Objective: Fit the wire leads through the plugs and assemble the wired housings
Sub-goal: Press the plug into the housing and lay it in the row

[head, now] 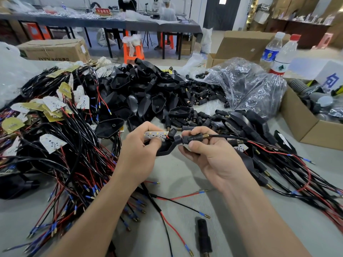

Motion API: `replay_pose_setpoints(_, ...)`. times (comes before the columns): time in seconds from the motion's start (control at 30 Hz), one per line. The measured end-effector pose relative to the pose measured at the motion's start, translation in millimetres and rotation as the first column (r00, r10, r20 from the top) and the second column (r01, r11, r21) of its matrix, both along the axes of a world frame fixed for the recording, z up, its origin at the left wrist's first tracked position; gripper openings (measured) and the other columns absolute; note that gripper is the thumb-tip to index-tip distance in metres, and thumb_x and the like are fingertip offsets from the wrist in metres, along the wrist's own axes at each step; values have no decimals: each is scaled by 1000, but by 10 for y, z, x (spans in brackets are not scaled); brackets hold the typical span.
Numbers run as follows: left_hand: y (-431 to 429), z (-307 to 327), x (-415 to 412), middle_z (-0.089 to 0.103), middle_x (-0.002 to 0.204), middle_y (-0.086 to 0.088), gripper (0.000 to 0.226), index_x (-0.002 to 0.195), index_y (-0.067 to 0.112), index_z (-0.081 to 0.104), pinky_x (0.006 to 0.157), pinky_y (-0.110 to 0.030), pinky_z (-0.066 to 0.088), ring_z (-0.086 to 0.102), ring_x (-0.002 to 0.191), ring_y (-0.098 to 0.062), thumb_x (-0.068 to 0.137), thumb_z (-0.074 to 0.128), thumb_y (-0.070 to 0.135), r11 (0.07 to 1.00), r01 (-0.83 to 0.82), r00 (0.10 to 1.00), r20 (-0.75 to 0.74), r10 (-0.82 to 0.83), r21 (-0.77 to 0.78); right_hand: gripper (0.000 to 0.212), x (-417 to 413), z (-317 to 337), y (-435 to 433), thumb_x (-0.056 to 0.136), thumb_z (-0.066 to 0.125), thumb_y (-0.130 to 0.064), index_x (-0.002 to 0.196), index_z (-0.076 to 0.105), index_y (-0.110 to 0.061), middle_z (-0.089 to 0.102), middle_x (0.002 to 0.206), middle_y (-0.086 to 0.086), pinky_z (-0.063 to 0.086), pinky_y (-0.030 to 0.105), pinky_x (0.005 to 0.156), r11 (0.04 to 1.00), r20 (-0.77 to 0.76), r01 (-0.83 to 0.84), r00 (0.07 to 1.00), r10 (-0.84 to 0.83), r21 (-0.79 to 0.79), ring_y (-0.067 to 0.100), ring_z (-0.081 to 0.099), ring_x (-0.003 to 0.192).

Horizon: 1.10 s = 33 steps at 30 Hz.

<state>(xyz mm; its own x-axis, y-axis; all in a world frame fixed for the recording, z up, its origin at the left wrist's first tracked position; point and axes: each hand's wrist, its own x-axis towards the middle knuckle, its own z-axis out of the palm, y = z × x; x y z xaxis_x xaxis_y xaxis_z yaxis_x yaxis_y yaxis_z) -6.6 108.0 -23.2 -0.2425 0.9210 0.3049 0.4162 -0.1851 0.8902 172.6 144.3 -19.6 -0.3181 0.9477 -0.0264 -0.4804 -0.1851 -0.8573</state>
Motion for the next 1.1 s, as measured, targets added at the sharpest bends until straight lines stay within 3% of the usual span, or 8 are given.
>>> replay_pose_setpoints(0.1,-15,27,35,62,68,-9,10,82,28,65,56,-54,48,57,63,-36,89,59,30,999,-8,999,42,7,34,34,-26,6,-4,90,50,22,91,61,-11,74,95,12,63,40,78,999,-72,-28,997,27,-23,21,73,86)
replay_pose_setpoints(0.27,-36,43,111,63,64,5,16,77,28,66,60,-51,51,58,61,-26,90,61,36,992,-76,991,114,65,96,22,-92,-8,-22,98,52,7,101,63,-12,74,97,11,62,46,84,997,-115,-25,993,17,-68,23,74,91)
replay_pose_setpoints(0.4,-40,14,107,61,63,0,16,77,27,67,58,-52,52,56,59,-26,89,64,35,989,-121,985,130,111,80,23,-103,11,-47,98,54,7,97,66,-12,74,99,10,62,40,81,999,-56,-26,998,27,24,21,74,93)
replay_pose_setpoints(0.5,-39,-5,107,61,62,7,14,77,27,67,57,-43,50,55,58,-12,88,64,36,986,-153,982,126,144,71,29,-106,21,-69,97,55,7,90,72,-16,76,99,8,61,39,81,997,-36,-48,998,50,53,21,74,97)
replay_pose_setpoints(0.6,-30,-33,126,62,64,10,14,77,28,66,59,-40,50,56,59,-11,90,65,34,985,-162,981,116,154,64,29,-108,10,-66,96,56,6,90,73,-17,76,105,9,61,39,82,998,-29,-30,999,32,47,20,73,99)
replay_pose_setpoints(0.73,-20,-50,150,64,67,16,16,77,34,64,55,-19,43,56,59,-4,93,67,31,977,-203,979,44,200,65,17,-88,22,-46,83,66,-6,97,70,-16,75,112,7,60,41,89,997,-126,-79,989,77,-13,21,74,102)
replay_pose_setpoints(0.8,-21,-24,154,64,65,18,13,78,34,64,53,-15,40,55,58,-3,90,65,34,974,-215,976,36,213,73,20,-69,28,-39,80,67,-7,98,69,-15,75,114,7,60,42,92,995,-156,-101,983,96,-23,21,73,103)
replay_pose_setpoints(1.1,-67,-4,162,64,67,10,10,78,31,62,51,-18,43,54,56,-1,87,65,27,967,-215,973,111,201,135,19,-163,24,-114,84,64,-1,93,71,-16,77,108,7,61,42,90,989,-34,-145,989,145,-3,19,74,101)
